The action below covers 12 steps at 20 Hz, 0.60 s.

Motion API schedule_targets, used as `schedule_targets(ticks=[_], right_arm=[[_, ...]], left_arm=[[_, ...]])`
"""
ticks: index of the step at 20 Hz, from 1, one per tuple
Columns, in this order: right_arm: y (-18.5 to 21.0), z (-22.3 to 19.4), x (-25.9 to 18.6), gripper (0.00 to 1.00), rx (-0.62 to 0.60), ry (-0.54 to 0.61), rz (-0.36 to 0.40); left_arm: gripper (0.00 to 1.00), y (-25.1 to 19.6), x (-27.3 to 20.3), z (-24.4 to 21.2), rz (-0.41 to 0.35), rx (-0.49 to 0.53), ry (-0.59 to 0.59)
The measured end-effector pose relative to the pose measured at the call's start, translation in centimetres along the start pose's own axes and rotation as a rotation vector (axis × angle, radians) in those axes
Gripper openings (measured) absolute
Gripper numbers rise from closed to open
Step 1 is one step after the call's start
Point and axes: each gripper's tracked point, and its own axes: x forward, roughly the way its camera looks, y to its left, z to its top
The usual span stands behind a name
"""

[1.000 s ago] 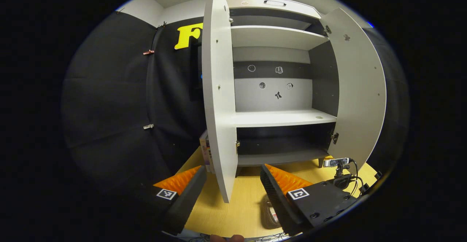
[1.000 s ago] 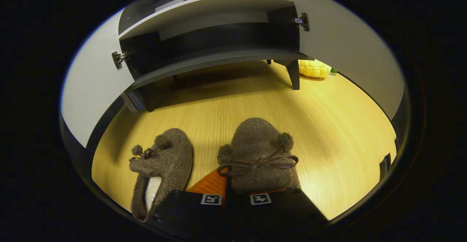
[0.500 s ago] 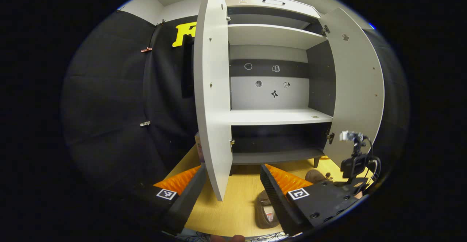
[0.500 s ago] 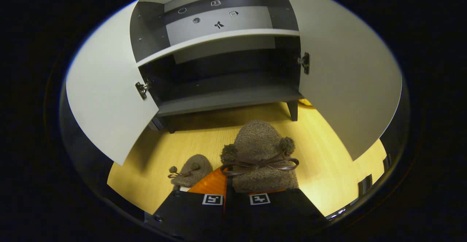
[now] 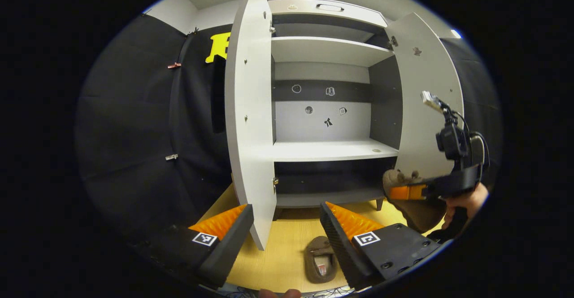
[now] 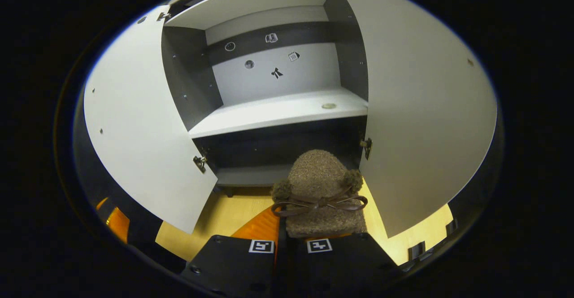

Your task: Grab one shoe with the right hand and put it into the shoe cabinet, grab the other shoe with the left hand and put it into the shoe cabinet; then close the right door with the right hand and the left door with the left hand.

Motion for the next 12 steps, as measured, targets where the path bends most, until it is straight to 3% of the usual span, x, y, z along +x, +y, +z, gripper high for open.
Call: schedule_targets(ticks=[7, 12], right_arm=[[1.5, 12.3, 1.8, 0.12, -0.040, -0.094, 0.008], [2.1, 18.2, 6.5, 0.12, -0.032, -0.088, 0.026]], left_arm=[[0.95, -0.4, 0.2, 0.6, -0.016, 0.000, -0.017], [0.95, -0.5, 0.9, 0.7, -0.008, -0.006, -0.020]])
